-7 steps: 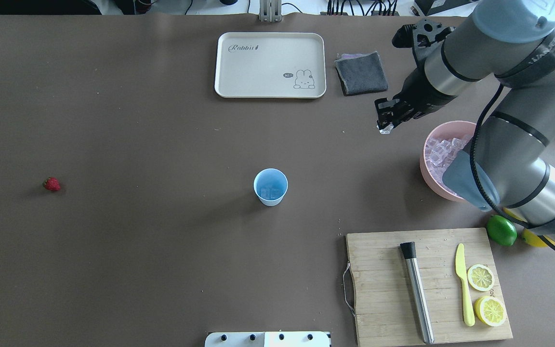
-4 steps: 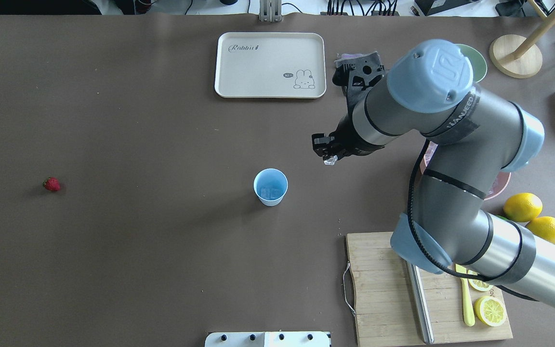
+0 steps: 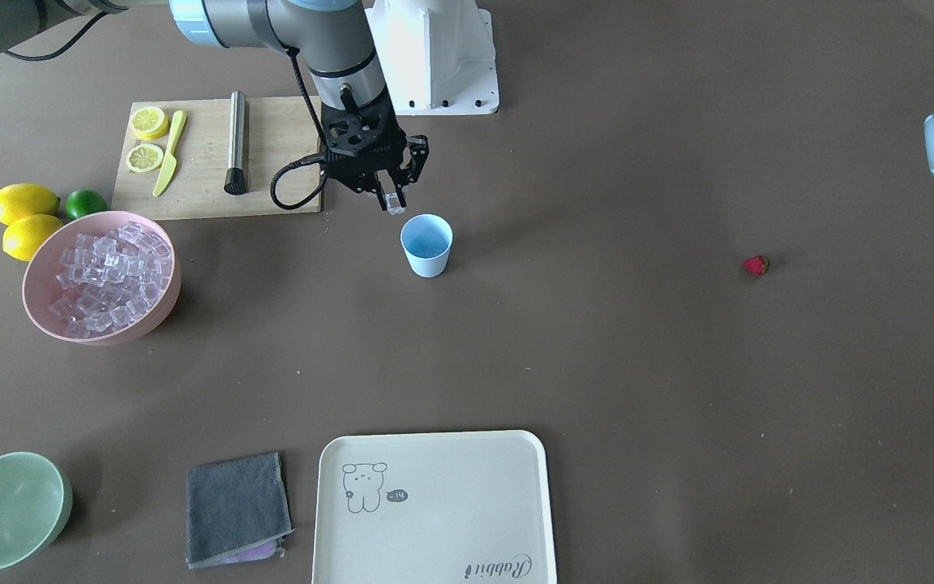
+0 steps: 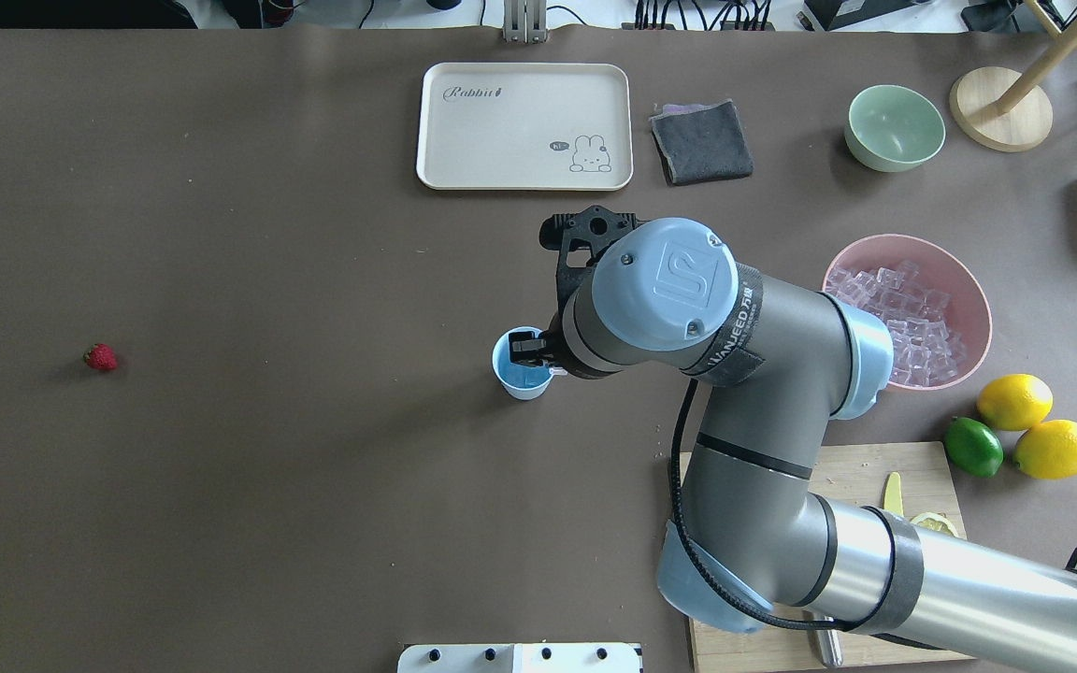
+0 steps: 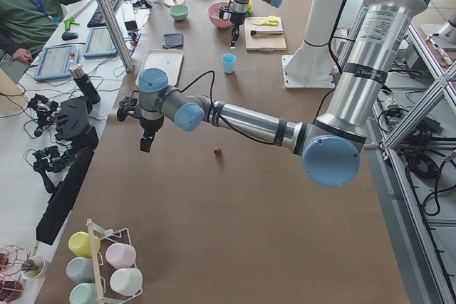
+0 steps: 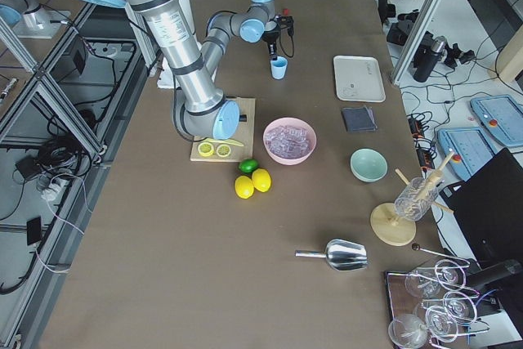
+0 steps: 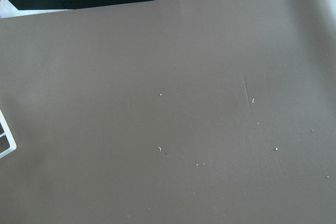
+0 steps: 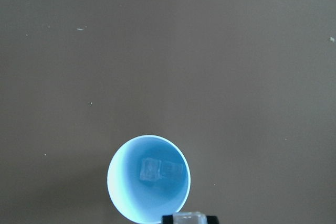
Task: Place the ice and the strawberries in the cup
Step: 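Carry the second ice cube with the right gripper to the cup, then open the right gripper to drop the ice into the cup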
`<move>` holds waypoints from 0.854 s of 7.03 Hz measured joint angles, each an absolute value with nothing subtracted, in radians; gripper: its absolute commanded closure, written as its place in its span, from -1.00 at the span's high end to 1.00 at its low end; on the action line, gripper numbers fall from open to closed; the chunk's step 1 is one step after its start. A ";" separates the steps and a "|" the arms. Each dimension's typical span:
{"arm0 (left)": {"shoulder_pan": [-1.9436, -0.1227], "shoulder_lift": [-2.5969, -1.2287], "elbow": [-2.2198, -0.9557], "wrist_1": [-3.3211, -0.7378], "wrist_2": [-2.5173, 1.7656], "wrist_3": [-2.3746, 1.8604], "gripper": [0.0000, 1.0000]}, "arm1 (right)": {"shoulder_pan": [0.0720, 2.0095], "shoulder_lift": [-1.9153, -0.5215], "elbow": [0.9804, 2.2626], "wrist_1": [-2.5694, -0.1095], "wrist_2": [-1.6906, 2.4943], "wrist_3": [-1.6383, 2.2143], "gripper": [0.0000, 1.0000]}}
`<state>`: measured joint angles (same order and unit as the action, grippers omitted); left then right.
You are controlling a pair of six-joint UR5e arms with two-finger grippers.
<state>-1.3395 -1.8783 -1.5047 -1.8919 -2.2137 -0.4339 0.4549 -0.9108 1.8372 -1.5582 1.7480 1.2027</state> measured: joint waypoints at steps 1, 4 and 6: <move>-1.339 -1.880 -1.501 -1.893 -2.214 -0.434 0.95 | 0.446 -0.903 1.804 -1.521 1.737 1.208 -1.00; -1.339 -1.881 -1.491 -1.898 -2.212 -0.432 0.95 | 0.430 -0.895 1.740 -1.434 1.716 1.224 0.01; -1.339 -1.879 -1.487 -1.903 -2.212 -0.429 0.95 | 0.421 -0.891 1.735 -1.429 1.708 1.244 0.99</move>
<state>-1.3392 -1.8793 -1.4872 -1.9026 -2.2120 -0.4288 0.4210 -0.8910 1.7352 -1.4288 1.7079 1.2445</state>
